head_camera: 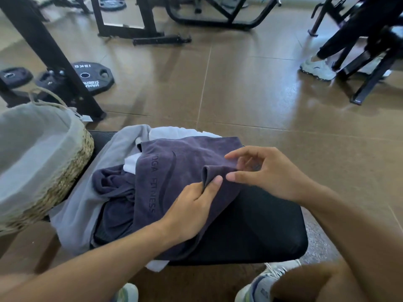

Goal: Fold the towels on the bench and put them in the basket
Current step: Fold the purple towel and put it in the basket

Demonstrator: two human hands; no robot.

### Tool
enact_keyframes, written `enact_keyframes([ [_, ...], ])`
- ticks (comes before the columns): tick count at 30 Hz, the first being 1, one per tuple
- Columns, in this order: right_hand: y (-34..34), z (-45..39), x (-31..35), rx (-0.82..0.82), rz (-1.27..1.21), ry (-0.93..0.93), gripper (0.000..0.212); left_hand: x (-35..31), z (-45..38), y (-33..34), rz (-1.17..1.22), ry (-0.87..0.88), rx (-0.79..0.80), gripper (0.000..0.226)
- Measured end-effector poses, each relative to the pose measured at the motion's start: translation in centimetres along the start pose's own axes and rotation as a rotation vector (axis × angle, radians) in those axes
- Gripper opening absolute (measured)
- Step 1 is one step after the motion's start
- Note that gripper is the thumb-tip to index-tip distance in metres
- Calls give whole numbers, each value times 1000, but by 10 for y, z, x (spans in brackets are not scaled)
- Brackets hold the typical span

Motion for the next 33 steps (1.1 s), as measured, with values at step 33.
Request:
enact_keyframes([
  [33, 20, -115, -65, -338, -515, 564, 20, 38, -59, -165, -691, -381, -404, 60],
])
Point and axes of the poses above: each hand's wrist, its own z-axis away from the middle knuckle, its own y-axis out of the palm, x = y × z, the point moved 3 cm from there along -z, towards the middle knuckle, and after that the axes turned 3 degrees about -y, right-handed, at the moved point
